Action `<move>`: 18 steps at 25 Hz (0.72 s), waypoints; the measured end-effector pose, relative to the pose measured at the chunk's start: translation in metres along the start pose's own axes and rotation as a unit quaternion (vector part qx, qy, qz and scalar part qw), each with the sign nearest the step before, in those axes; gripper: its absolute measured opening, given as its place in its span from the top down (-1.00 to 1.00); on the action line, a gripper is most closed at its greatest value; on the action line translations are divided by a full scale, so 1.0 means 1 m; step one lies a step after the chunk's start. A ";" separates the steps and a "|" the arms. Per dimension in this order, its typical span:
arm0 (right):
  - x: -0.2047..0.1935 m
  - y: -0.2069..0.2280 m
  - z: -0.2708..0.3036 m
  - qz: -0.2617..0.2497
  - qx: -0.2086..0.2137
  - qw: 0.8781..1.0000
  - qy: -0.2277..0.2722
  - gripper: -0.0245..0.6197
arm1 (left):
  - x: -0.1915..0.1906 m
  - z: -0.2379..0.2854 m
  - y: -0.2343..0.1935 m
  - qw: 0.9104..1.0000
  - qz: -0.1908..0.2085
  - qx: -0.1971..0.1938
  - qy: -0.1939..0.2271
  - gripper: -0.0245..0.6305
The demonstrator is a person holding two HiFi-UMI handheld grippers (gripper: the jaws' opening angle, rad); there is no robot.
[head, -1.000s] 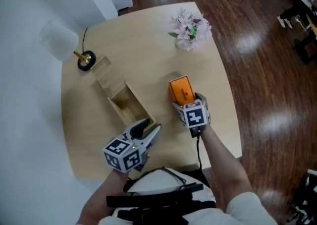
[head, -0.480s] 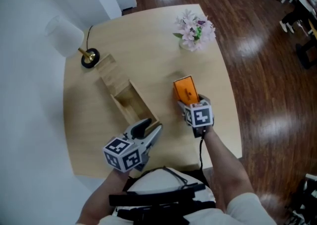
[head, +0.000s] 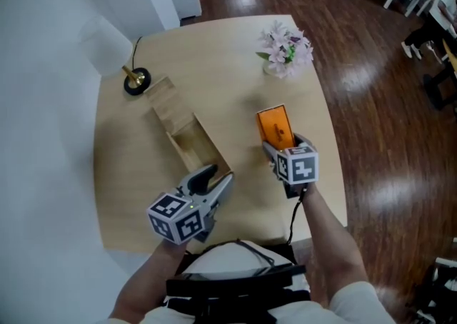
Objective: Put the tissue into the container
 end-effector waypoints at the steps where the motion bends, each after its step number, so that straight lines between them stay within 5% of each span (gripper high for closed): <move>1: 0.003 -0.004 -0.004 -0.003 0.003 1.000 0.005 -0.29 | 0.002 -0.003 0.000 1.000 0.001 0.001 0.005 0.28; 18: 0.012 -0.138 -0.004 -0.070 0.091 0.993 0.018 -0.28 | -0.012 -0.086 -0.036 0.997 -0.024 0.054 0.043 0.28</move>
Point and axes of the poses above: the fingertips, and each gripper's own axes: z forward along the fingers, y to its right, x out of its top, the point moved 6 cm from there along -z, backward along the fingers, and after that the axes turned 15 degrees about z, right-handed, at the moved point
